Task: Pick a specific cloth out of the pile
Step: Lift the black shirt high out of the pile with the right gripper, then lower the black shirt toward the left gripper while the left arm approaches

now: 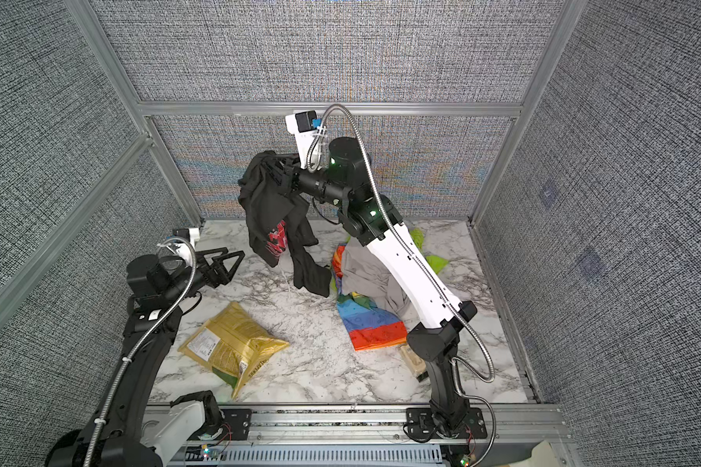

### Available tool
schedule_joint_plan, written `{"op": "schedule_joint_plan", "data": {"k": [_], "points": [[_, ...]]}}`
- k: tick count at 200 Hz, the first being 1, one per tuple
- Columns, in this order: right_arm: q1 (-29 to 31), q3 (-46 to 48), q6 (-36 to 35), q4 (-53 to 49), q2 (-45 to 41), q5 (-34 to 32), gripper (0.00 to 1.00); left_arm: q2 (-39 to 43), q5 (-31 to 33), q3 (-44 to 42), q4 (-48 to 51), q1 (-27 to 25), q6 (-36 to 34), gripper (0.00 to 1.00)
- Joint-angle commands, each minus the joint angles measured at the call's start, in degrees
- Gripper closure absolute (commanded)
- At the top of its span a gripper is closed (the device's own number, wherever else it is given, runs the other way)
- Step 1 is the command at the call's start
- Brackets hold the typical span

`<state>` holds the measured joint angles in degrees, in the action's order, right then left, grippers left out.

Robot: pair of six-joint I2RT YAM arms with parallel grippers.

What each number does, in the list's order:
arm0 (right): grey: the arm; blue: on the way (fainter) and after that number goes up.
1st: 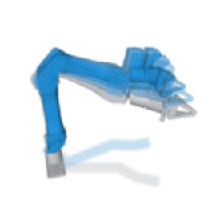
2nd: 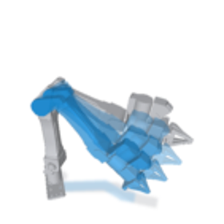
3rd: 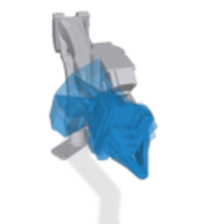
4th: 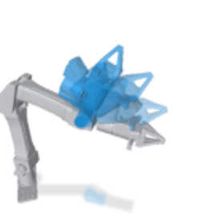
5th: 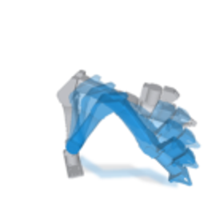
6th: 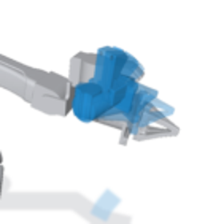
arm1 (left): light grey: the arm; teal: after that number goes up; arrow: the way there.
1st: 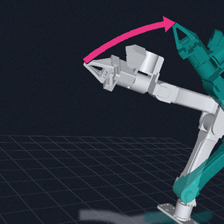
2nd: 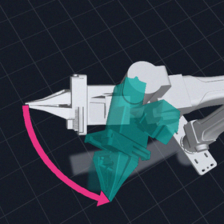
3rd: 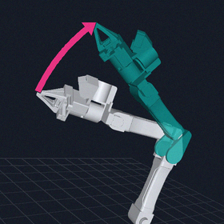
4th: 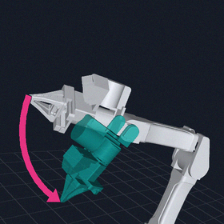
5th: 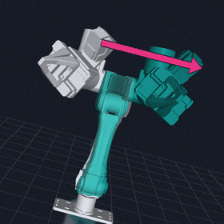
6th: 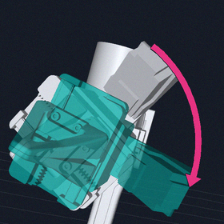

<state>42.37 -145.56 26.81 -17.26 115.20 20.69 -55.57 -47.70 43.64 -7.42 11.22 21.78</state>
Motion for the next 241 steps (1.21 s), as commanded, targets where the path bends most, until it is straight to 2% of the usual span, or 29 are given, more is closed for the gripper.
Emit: {"op": "schedule_joint_plan", "data": {"k": [1,32,69,92,119,143,163,176,204,241], "points": [[0.2,-1.0,1.5,6.3,0.6,3.7,0.98,0.5,-4.3,-1.6,-6.1,2.6,4.4,0.10],[0.6,-1.3,3.4,10.0,1.9,8.4,0.98,2.5,-6.1,-2.8,-9.9,4.1,4.9,0.11],[0.2,0.5,2.1,5.1,4.7,9.3,0.98,3.5,-6.7,-4.0,-12.0,4.2,5.7,0.12],[0.2,5.9,0.3,1.0,5.6,9.8,0.99,2.3,-10.0,-4.9,-16.4,4.2,8.1,0.11],[0.3,15.4,-1.2,1.4,4.1,7.9,0.99,1.1,-13.7,-5.6,-21.8,4.0,11.4,0.09],[0.3,18.7,-1.2,2.2,3.6,9.3,0.99,0.3,-14.3,-5.2,-21.8,0.7,10.4,0.07],[0.3,19.5,-1.0,2.5,3.3,11.0,0.99,-0.9,-12.6,-3.1,-16.0,-4.1,5.8,0.08],[0.3,19.9,-1.1,2.4,3.0,12.5,0.99,-1.4,-9.2,-2.1,-12.4,-6.2,3.2,0.08],[0.4,22.1,-1.4,2.2,1.6,15.6,0.99,-3.1,-2.7,-0.1,-10.3,-7.6,1.6,0.07],[1.0,24.9,-2.9,0.5,-0.3,16.1,0.99,-6.5,-0.7,4.2,-11.0,-9.6,0.7,0.05]]}}
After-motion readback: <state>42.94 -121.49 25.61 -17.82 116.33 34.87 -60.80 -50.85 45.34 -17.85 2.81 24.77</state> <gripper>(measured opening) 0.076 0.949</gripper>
